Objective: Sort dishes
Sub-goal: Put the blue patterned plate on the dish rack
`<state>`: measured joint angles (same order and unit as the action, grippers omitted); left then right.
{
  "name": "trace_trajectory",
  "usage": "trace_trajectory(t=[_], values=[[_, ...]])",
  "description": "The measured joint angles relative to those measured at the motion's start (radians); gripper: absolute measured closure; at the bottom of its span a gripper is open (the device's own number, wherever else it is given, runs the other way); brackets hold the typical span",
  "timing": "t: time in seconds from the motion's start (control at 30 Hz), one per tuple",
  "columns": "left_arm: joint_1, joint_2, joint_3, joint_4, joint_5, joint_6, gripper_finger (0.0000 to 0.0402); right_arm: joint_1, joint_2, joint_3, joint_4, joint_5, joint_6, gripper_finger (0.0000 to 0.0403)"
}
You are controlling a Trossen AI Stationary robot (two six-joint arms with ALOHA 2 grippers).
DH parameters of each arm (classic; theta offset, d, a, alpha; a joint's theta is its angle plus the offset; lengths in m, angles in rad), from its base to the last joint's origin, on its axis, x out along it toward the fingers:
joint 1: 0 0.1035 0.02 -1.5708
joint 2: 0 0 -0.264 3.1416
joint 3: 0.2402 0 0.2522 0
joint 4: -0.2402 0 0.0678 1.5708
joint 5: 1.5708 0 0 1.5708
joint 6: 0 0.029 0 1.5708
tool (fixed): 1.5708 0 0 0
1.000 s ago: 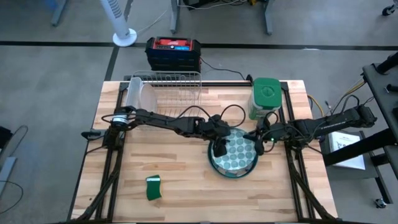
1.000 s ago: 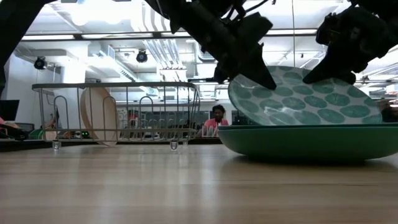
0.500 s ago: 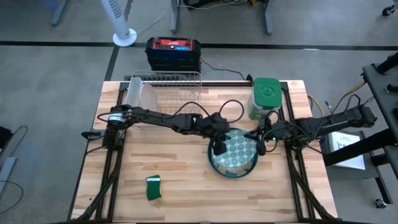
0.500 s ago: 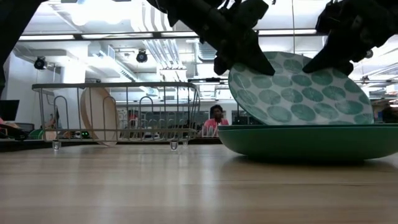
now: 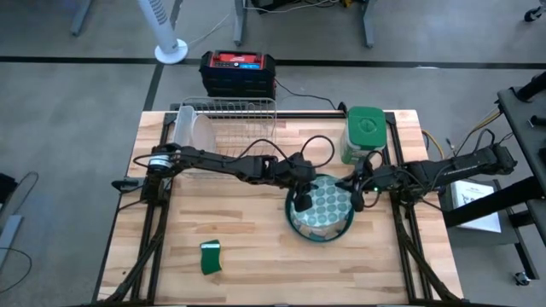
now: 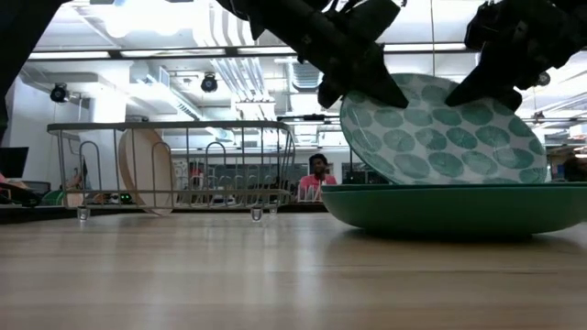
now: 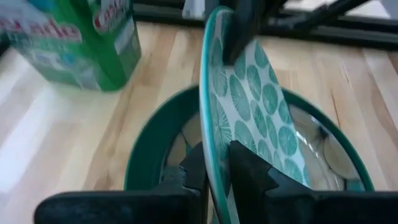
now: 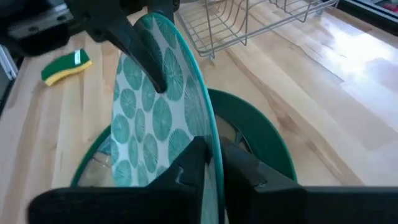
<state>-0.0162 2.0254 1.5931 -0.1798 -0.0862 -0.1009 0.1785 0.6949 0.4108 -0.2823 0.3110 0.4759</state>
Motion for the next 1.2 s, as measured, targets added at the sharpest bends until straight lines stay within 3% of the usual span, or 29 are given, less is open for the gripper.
trace_trajectory(t=[0.27,0.47,0.57,0.8,1.07,1.2], values=[[-0.005,0.0,0.002,0.018,-0.012,0.022,0.0369,-0.002,0.002,0.002,-0.029,-0.043,0.042,0.0284],[-0.007,0.0,0.001,0.064,0.018,0.044,0.0371,-0.001,0.002,0.001,-0.034,-0.105,0.001,0.0261],[-0.008,0.0,0.001,0.069,0.027,0.047,0.0371,-0.001,0.002,0.005,-0.036,-0.11,-0.032,0.0279],[-0.01,-0.005,-0.001,0.083,0.019,0.045,0.0371,-0.001,0.002,0.041,-0.056,-0.126,-0.089,0.0388],[-0.011,-0.026,-0.001,0.094,0.026,0.021,0.0369,-0.001,0.003,0.118,-0.153,-0.138,-0.087,0.0392],[-0.013,-0.061,0.0,0.064,0.046,0.019,0.0347,-0.001,0.003,0.168,-0.17,-0.142,-0.12,0.0392]])
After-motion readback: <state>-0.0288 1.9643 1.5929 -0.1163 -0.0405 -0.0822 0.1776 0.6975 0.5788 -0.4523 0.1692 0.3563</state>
